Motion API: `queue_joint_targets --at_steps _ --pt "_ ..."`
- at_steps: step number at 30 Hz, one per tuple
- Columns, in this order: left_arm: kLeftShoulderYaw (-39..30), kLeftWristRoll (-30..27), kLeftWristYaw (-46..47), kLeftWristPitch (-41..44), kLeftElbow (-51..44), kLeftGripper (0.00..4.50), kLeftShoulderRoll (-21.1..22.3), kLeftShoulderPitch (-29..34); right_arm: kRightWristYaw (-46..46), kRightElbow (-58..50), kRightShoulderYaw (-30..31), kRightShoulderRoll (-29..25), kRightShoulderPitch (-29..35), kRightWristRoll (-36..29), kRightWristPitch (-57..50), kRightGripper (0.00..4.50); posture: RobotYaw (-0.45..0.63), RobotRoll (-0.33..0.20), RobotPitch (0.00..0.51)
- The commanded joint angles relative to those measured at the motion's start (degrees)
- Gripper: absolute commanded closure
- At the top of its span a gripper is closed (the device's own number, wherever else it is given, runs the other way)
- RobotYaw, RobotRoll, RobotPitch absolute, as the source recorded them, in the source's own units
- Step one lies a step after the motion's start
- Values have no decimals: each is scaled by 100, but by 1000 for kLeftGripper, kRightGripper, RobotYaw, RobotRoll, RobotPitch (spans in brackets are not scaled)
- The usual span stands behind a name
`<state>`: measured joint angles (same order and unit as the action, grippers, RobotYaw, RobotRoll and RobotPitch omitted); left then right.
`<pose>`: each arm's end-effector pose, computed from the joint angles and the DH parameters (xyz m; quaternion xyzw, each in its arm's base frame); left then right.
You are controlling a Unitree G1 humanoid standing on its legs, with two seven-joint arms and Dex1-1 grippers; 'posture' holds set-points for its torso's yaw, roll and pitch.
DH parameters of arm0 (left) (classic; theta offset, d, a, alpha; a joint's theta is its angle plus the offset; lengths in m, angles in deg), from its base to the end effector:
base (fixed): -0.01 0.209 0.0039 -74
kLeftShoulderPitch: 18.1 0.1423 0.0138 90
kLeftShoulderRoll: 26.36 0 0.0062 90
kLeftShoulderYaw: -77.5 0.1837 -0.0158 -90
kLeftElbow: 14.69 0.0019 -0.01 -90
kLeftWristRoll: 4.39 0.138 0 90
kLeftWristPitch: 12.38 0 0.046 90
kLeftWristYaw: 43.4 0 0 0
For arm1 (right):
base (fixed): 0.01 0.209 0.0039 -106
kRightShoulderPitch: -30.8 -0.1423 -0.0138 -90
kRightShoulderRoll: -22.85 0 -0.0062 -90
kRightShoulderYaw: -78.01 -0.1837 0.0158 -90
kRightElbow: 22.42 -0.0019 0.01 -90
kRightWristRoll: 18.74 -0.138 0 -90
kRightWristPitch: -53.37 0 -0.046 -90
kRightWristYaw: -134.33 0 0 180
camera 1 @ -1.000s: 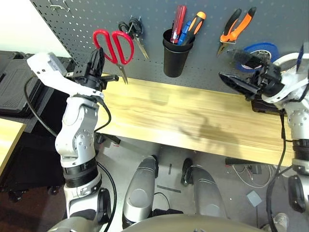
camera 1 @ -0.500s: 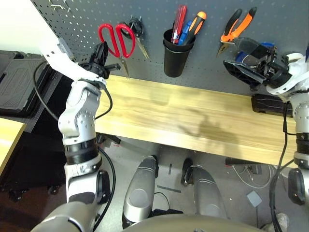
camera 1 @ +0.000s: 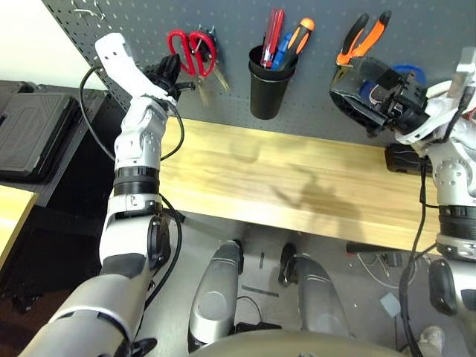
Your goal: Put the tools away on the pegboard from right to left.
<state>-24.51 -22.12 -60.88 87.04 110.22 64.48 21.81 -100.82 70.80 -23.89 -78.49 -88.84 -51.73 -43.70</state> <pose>0.3444 0.2014 0.1780 -0.0718 -0.0807 -0.1180 0.9871 0.2764 -0.2432 0.1893 -0.0265 -0.2205 0.4402 0.8700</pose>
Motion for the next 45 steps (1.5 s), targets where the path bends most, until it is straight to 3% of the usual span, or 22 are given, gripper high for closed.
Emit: queue_joint_targets --at_steps 1,4,5,10,18,24,32,45 --pt "195 200 -260 -6 -255 1324 94 561 264 -104 24 144 319 273 330 0 187 0 195" --pt "216 246 -338 -179 -649 185 87 1076 566 -38 73 271 542 593 579 0 191 0 196" --pt "215 261 -360 -238 -828 41 85 1305 843 23 69 348 623 796 681 0 195 0 197" --pt "241 327 -533 -531 -1524 41 119 2298 2038 285 18 724 1057 1593 1058 0 199 0 197" --pt "-74 361 -295 -930 -1934 41 226 3197 3868 630 -286 1348 1469 2293 1586 0 194 0 199" --pt "-286 488 -134 -1274 -1741 41 390 3365 4804 1262 -508 1403 1357 2597 1991 0 183 0 199" --pt "-651 444 42 -1890 -1318 41 563 3216 5763 2565 -959 975 930 2783 2628 0 168 0 198" --pt "-813 490 292 -2083 -1154 41 678 3125 6104 3648 -1026 683 601 2730 3362 0 168 0 197"
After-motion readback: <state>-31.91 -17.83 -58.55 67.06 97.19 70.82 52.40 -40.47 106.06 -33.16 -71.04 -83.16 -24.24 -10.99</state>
